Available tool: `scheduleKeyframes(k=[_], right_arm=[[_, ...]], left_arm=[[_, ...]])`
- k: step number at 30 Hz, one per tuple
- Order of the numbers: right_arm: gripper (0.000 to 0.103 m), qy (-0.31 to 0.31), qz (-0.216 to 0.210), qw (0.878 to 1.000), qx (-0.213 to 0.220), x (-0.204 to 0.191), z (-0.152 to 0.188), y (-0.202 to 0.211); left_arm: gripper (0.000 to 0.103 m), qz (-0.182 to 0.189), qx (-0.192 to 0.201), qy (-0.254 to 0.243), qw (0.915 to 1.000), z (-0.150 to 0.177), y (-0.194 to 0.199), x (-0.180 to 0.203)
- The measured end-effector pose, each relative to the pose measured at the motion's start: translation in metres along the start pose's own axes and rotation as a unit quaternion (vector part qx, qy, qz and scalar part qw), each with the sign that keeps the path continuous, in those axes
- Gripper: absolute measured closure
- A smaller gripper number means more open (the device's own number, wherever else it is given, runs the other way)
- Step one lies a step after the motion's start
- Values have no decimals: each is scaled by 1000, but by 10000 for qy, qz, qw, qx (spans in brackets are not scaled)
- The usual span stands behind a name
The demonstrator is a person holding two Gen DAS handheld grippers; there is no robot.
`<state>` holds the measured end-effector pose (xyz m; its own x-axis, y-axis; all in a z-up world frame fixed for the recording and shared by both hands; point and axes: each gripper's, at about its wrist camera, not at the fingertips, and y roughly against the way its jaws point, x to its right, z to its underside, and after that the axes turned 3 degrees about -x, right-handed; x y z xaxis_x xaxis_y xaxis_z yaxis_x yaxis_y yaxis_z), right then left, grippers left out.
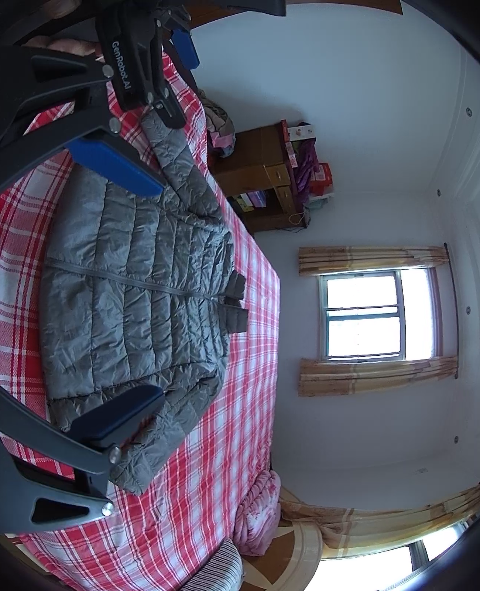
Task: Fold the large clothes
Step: 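Grasp the jacket sleeve cuff with the right gripper and lift it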
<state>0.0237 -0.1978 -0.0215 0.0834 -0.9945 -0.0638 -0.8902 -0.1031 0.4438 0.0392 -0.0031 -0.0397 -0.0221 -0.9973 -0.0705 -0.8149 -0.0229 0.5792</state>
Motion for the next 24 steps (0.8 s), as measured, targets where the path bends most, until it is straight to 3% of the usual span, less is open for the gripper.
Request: scheduleKeyframes(k=[9,20,24], right_arm=[[0,-859,817,9895,-831,100,26,-71],[0,-2022,1837,9505,-1484,234,60,-123],[7,-2423,1986,9362,-1591,278,68,-140]], left_arm=[[1,19,-639,-230,9977,1,-91,11],[1,-226,-864,-445,9950,-13,-189,27],[1,-463,-928,-340,9940,-16,-225,24]])
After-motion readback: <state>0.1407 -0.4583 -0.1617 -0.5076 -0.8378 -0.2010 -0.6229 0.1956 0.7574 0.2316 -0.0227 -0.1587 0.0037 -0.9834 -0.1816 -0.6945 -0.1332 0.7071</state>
